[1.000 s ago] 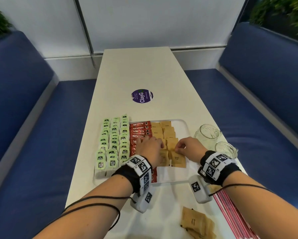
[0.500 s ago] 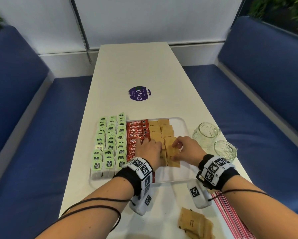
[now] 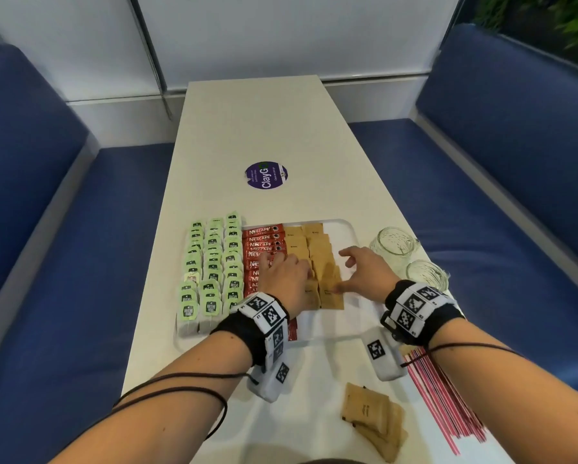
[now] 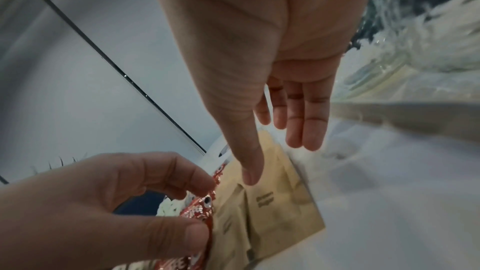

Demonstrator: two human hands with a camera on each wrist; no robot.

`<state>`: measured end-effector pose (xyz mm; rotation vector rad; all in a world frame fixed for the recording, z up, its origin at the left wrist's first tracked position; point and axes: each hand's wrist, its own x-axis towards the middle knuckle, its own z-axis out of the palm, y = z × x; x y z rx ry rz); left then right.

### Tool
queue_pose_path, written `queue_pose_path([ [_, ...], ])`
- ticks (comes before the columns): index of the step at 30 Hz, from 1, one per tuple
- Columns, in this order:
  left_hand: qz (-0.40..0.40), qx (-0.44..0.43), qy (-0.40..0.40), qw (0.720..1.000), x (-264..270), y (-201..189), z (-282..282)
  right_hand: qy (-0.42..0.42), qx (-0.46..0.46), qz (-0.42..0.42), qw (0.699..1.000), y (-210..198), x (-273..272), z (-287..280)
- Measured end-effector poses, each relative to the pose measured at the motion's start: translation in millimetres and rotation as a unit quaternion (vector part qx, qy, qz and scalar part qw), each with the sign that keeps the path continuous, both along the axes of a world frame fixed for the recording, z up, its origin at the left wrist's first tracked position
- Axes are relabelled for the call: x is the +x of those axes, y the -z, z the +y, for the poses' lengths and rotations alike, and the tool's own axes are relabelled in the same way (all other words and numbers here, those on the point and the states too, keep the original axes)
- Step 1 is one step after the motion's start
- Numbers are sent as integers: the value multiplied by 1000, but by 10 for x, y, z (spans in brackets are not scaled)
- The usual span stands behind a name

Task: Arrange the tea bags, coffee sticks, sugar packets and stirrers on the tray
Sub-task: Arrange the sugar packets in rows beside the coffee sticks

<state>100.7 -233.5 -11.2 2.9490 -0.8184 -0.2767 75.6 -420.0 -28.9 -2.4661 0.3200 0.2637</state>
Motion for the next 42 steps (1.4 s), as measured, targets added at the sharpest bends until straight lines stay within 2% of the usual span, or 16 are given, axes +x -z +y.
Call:
queue_pose_path([
  [5,-26,-81,-10,996,-319,-186,89,-16,43,-13,999,-245,-496,17],
  [10,17,-56,-2,998,-825,-32,205,-48,95,34,994,-217,-1094,51],
  [17,97,-61,17,993,-1312,164,240,-146,11,142,979,-27,-1571,64],
  [26,229,-114,-23,967,-1425,298,270,-113,8,93,989,101,-1542,139],
  [29,239,-136,-44,960,-1367,330,267,-106,10,84,991,99,-1468,183],
  [33,226,-101,-32,968,-1288,358,265,-80,40,69,994,89,-1378,246],
  [36,202,-100,-38,973,-1212,372,334,-73,-2,83,994,52,-1372,198],
  [39,209,-136,-53,967,-1180,421,427,-100,-59,147,982,50,-1470,168],
  [42,238,-213,-83,944,-1153,440,504,-80,-42,141,986,66,-1510,199],
])
